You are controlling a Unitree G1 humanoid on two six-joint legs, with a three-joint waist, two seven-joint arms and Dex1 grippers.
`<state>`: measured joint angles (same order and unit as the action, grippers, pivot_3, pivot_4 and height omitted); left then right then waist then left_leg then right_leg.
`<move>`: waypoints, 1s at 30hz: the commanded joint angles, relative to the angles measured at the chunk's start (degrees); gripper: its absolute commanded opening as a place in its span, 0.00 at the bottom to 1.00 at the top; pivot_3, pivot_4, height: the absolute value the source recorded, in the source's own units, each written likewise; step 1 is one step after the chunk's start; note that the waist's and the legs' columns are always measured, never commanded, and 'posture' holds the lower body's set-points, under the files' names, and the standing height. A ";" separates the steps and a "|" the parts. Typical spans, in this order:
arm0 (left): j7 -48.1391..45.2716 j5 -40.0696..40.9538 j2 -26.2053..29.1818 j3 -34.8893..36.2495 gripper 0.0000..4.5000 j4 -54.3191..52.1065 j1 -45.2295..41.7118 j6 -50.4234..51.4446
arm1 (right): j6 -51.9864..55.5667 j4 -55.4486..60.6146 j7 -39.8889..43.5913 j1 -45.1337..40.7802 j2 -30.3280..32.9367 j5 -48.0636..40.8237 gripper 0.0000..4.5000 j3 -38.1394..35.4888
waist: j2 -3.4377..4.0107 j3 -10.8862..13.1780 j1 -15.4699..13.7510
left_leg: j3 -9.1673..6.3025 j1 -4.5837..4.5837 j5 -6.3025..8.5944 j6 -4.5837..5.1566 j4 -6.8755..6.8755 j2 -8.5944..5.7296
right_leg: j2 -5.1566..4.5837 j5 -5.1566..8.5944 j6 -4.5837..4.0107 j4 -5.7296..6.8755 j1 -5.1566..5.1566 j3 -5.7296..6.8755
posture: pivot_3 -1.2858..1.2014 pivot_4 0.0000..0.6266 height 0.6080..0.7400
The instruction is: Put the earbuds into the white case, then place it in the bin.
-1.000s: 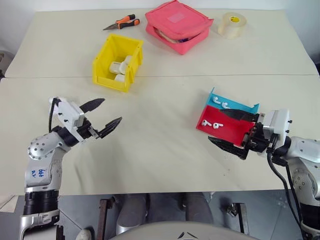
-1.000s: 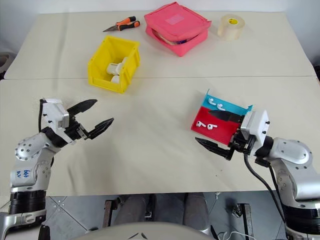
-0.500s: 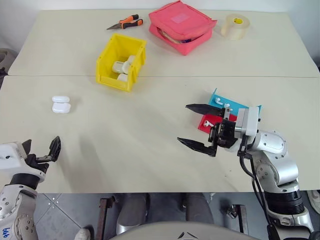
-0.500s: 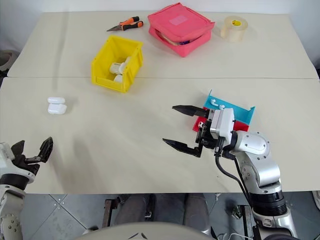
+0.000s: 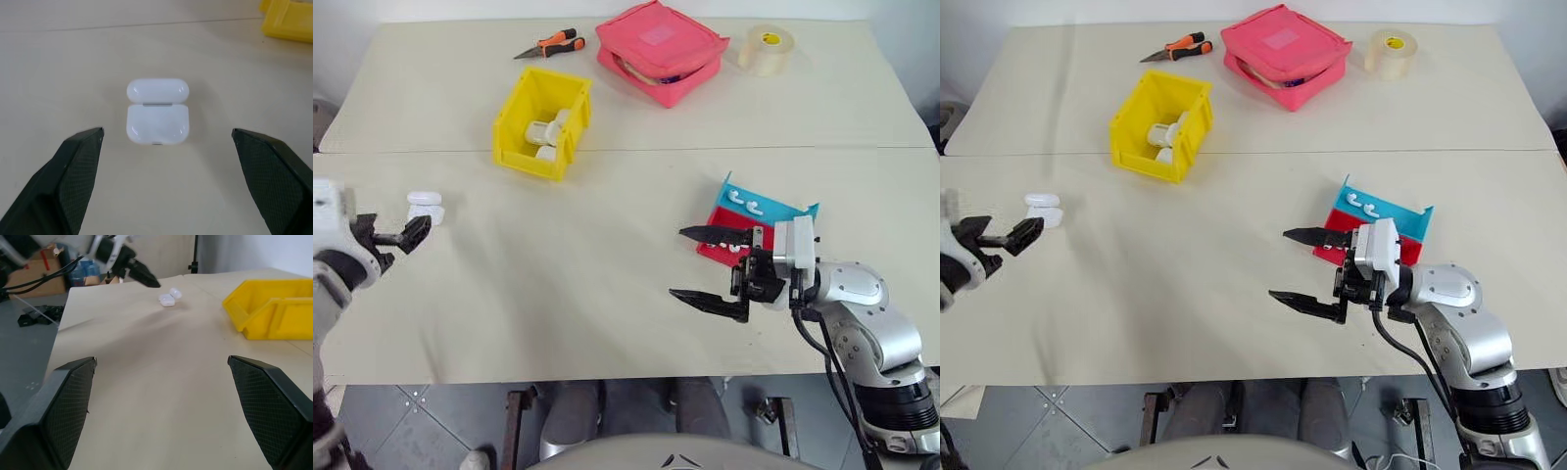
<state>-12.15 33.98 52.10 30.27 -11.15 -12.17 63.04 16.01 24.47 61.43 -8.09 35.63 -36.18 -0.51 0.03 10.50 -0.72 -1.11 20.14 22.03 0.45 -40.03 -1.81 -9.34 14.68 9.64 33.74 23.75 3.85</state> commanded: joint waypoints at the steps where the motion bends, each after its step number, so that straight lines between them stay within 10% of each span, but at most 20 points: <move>1: -4.45 -2.47 4.89 -7.09 0.99 8.99 -7.24 2.76 | 0.26 2.76 -1.24 -0.18 0.23 -1.09 1.00 -1.34 | 0.00 0.00 0.06 | 0.03 0.00 0.00 0.00 0.01 -0.01 | 0.00 0.00 0.00 -0.02 0.00 0.01 | 0.52 0.24 1.00; 13: -10.80 -12.66 4.32 -22.07 0.99 30.51 -22.67 -1.79 | 0.37 4.85 -5.09 0.80 0.21 -0.60 1.00 -1.70 | -0.02 0.00 0.83 | 0.36 0.04 -0.01 -0.04 0.02 0.02 | 0.00 0.00 0.00 -0.01 0.02 0.25 | 0.52 0.24 1.00; 25: -12.41 -14.88 2.26 -22.10 0.99 30.98 -22.94 1.67 | -0.13 5.93 -7.40 1.78 -0.23 -0.08 1.00 -1.34 | -0.03 -0.01 0.79 | 0.35 0.03 -0.01 -0.03 -0.05 0.02 | -0.02 0.00 0.00 0.02 -0.02 0.27 | 0.52 0.24 1.00; 30: -12.81 -15.36 2.14 -22.01 0.72 30.02 -22.35 2.89 | -0.51 5.46 -7.28 1.43 -0.54 0.24 1.00 -1.02 | -0.03 -0.01 0.80 | 0.35 0.02 -0.01 -0.03 -0.06 0.02 | -0.02 0.00 0.00 0.04 -0.02 0.27 | 0.52 0.24 1.00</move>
<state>-24.69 19.70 54.33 8.37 19.63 -35.40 64.59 16.37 27.93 54.16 -6.39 35.38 -35.34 -0.79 0.00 10.49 0.08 -0.76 20.16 22.02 0.42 -40.09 -1.79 -9.36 14.68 9.64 33.78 23.73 4.12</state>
